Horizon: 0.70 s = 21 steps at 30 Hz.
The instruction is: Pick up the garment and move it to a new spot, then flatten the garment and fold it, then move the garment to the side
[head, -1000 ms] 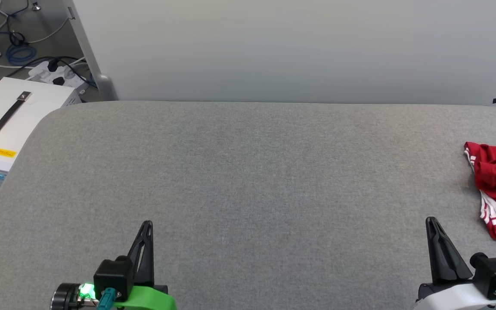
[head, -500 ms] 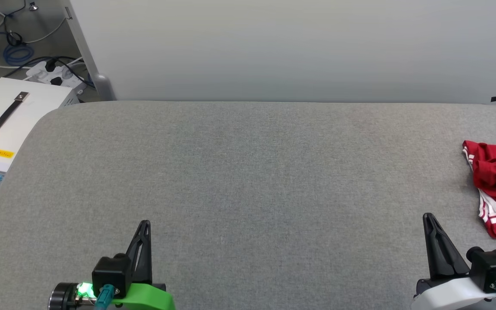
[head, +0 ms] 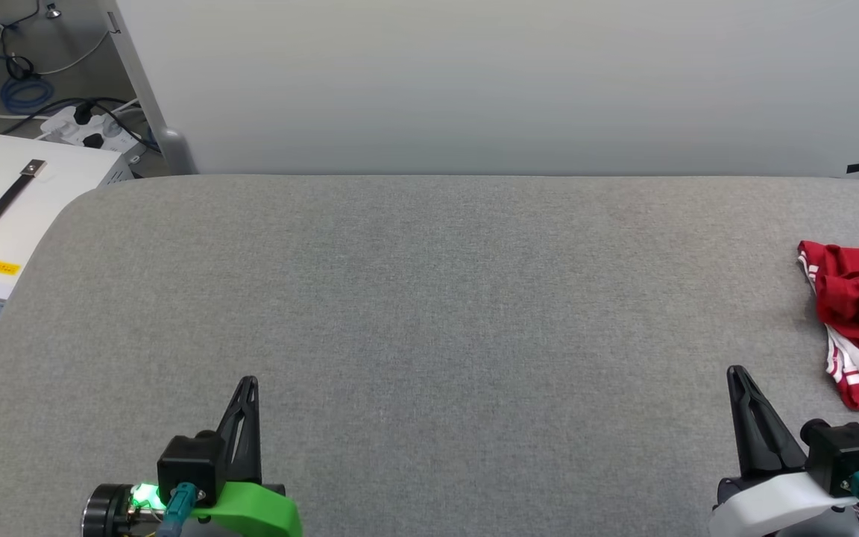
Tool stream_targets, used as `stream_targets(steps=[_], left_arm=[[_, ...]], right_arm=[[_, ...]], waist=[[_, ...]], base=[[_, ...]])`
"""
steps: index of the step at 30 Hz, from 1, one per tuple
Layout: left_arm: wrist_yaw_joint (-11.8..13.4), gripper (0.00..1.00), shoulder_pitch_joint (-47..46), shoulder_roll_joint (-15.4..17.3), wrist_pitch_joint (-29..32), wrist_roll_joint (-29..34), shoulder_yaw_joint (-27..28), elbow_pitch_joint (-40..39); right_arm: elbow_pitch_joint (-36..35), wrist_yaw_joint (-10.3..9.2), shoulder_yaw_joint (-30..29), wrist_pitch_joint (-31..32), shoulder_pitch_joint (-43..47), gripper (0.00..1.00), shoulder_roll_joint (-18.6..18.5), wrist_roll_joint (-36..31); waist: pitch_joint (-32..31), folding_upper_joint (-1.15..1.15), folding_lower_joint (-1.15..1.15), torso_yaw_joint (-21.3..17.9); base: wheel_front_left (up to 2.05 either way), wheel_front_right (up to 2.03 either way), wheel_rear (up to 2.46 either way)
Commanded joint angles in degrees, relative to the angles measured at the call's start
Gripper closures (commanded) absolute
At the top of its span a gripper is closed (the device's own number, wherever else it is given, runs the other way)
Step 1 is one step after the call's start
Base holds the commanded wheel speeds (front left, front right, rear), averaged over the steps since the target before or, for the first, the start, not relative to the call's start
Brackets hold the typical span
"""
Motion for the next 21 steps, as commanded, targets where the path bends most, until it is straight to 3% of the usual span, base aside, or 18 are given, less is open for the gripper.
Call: stream_targets(steps=[1,21], left_arm=[[-0.22,1.00,-1.38,-0.41,0.31,0.55,0.25,-0.37],[-0.33,1.00,-2.58,-0.94,3.19,1.12,1.27,-0.96]], right_arm=[[0.13,-0.01,0.13,0.39,-1.10,1.00,0.23,-0.72],[0.30,-0.02,0.63,3.33,-2.73,1.00,0.37,-1.93]], waist=[[0.01,0.00,0.00,-0.03],[0.25,0.00,0.00,-0.62]], base=[[0.00,0.00,0.00],[0.00,0.00,0.00]])
